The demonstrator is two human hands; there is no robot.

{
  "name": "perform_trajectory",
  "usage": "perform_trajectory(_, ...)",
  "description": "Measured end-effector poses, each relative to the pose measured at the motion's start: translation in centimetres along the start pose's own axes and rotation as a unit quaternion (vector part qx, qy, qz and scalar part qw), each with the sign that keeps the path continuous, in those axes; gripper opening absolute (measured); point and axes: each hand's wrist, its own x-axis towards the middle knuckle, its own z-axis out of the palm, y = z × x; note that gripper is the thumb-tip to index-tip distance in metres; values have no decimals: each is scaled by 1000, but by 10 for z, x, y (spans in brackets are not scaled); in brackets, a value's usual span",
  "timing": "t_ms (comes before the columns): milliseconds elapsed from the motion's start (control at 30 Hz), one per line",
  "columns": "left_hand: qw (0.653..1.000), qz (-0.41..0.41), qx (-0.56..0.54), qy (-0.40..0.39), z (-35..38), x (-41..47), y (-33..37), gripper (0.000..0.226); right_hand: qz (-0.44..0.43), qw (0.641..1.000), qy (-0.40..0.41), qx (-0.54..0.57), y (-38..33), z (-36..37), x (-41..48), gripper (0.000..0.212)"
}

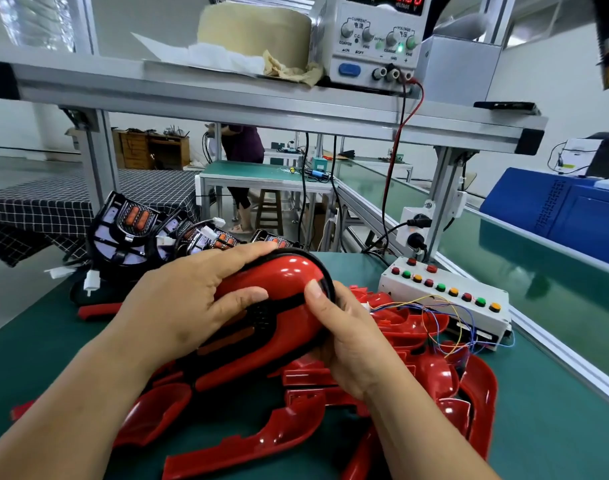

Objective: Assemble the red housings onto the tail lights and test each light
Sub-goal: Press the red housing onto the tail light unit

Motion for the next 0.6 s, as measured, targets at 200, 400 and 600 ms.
perform_trajectory(200,999,36,28,3,8,-1,16,58,-73,995,66,-33,-4,0,0,41)
perform_trajectory(400,993,-65,3,103,14,-1,8,86,-85,988,132,8,-3,2,0,49)
perform_trajectory(600,790,-218,-563,105,37,-14,7,77,-83,986,137,53,-4,-1,2,60)
